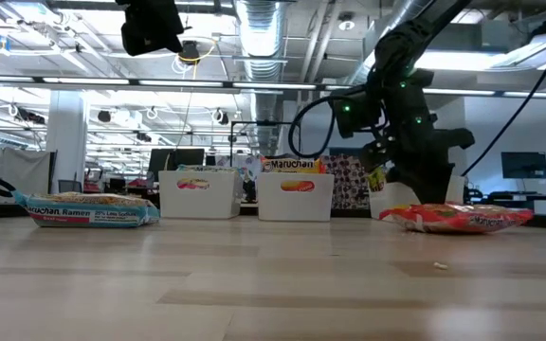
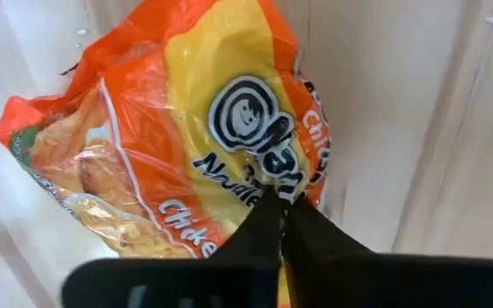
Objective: Sort Maruchan noodles
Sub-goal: Put the orange noodle pack into the middle white bin
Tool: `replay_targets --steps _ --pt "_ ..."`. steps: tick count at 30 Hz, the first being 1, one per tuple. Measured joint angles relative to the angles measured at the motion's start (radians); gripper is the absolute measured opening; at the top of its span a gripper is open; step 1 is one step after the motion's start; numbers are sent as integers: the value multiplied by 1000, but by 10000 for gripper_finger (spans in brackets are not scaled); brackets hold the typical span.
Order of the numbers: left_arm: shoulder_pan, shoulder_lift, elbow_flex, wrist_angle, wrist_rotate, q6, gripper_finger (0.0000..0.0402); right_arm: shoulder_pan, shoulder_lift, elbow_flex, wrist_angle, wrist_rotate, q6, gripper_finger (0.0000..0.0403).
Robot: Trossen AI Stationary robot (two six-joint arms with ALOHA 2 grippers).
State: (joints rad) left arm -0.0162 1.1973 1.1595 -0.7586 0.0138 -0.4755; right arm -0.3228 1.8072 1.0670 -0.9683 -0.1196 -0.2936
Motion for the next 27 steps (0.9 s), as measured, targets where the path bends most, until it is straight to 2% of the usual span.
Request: replay_targets --steps 6,18,27 --pt "0 0 0 0 8 -5 111 37 2 19 -44 24 65 7" --pt "0 -14 12 -15 4 27 111 159 -55 173 -184 39 296 5" --pt "34 -124 45 -36 -3 130 111 229 -161 249 -171 110 528 4"
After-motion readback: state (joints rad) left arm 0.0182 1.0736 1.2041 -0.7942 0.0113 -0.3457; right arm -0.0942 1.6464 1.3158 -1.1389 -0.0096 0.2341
